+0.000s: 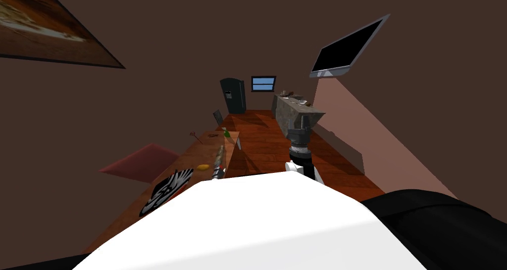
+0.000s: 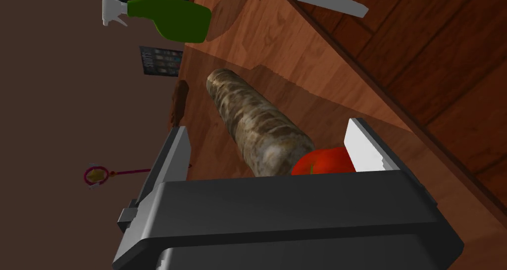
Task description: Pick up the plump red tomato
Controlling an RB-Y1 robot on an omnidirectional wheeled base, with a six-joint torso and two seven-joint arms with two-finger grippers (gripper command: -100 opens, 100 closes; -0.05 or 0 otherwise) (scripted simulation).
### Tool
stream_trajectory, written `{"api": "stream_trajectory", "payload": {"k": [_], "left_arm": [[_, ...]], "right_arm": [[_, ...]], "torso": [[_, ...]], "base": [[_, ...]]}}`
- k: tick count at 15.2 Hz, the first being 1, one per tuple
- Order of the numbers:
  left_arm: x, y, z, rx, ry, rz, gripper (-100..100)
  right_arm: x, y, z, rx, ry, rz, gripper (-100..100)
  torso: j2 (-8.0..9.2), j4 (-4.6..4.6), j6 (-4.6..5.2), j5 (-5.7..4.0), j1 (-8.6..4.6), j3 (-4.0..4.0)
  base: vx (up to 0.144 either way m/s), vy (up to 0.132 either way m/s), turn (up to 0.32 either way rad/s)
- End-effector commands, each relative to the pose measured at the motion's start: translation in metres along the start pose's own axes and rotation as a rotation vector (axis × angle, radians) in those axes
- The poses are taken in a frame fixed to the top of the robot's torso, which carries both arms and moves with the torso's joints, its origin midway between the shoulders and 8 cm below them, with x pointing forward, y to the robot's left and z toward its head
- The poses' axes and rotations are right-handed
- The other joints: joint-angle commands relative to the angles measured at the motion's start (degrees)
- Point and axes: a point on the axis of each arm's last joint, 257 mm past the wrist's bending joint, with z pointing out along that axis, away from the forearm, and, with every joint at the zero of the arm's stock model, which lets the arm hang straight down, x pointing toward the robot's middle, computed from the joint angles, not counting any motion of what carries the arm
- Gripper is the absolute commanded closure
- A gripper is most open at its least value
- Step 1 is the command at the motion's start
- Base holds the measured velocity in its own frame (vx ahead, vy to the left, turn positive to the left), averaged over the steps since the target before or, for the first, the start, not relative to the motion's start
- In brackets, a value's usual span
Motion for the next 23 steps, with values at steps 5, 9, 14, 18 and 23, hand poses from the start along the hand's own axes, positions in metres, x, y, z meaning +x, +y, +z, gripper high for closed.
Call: {"api": "stream_trajectory", "payload": {"k": [5, 9, 14, 18, 23], "left_arm": [[-0.035, 0.038, -0.017, -0.096, -0.063, -0.032, -100], [-0.055, 0.055, -0.026, -0.142, -0.098, -0.05, -100], [-0.097, 0.088, -0.053, -0.238, -0.184, -0.079, -100], [-0.097, 0.088, -0.053, -0.241, -0.186, -0.078, -100], [-0.091, 0.1, -0.056, -0.224, -0.221, -0.102, -100]], "right_arm": [[0.0, 0.0, 0.0, 0.0, 0.0, 0.0, 0], [0.0, 0.0, 0.0, 0.0, 0.0, 0.0, 0], [0.0, 0.0, 0.0, 0.0, 0.0, 0.0, 0], [0.0, 0.0, 0.0, 0.0, 0.0, 0.0, 0], [0.0, 0.0, 0.0, 0.0, 0.0, 0.0, 0]], "torso": [[-0.04, -0.01, -0.01, 0.01, 0.03, -0.02], [-0.02, -0.01, -0.01, 0.0, 0.02, -0.01], [-0.03, -0.01, 0.0, 0.0, 0.01, -0.02], [-0.02, -0.01, -0.01, 0.01, 0.01, -0.01], [0.05, 0.02, 0.01, 0.05, 0.22, 0.03]], "base": [[0.025, 0.021, -0.075], [0.023, 0.021, -0.075], [0.021, 0.017, -0.075], [0.019, 0.019, -0.031], [0.004, 0.065, -0.133]]}}
